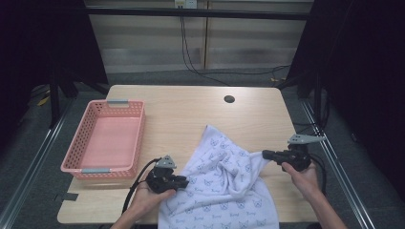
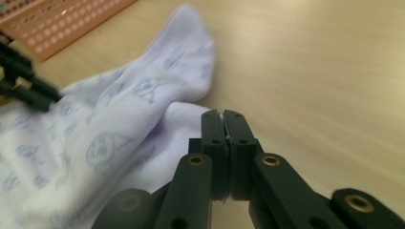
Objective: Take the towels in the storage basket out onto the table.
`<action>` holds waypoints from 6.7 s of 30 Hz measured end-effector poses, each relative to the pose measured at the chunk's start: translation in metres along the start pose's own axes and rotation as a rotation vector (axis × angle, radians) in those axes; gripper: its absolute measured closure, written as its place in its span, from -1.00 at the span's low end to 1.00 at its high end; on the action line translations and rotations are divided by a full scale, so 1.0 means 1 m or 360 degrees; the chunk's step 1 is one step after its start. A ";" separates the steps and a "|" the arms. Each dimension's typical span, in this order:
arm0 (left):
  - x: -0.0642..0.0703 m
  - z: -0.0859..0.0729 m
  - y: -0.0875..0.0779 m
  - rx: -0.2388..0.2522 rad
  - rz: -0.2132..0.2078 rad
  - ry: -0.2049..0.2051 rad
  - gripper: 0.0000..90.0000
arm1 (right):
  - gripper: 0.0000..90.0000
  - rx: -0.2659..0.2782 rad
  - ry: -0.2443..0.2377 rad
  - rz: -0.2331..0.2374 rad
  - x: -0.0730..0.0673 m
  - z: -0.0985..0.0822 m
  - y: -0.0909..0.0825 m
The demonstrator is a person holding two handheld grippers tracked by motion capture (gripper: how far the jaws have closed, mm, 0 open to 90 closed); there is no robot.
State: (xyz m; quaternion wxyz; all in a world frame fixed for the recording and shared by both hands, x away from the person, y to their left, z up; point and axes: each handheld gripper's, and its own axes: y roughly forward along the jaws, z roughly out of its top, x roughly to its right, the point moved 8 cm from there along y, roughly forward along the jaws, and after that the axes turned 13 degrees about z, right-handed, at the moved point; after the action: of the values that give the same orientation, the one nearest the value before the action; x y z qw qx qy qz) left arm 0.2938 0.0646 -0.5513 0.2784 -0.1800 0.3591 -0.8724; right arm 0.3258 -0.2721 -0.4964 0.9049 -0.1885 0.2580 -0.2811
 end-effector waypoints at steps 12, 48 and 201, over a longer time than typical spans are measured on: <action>0.012 -0.036 -0.036 -0.0086 -0.0064 0.0016 0.68 | 0.96 0.0364 0.0069 -0.0305 0.044 0.045 -0.055; -0.050 0.094 0.074 0.0148 0.0122 -0.0215 0.20 | 0.95 0.0027 0.0012 0.0082 0.006 0.001 0.017; -0.076 0.146 -0.069 0.0560 0.0171 -0.0135 0.49 | 0.27 0.0099 -0.0203 -0.0055 0.015 0.087 -0.006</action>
State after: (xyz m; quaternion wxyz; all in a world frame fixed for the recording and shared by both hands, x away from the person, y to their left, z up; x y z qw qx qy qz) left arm 0.4037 0.0753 -0.4107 0.3666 -0.1457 0.1981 -0.8973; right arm 0.3833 -0.2688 -0.4294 0.9200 -0.1822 0.1876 -0.2920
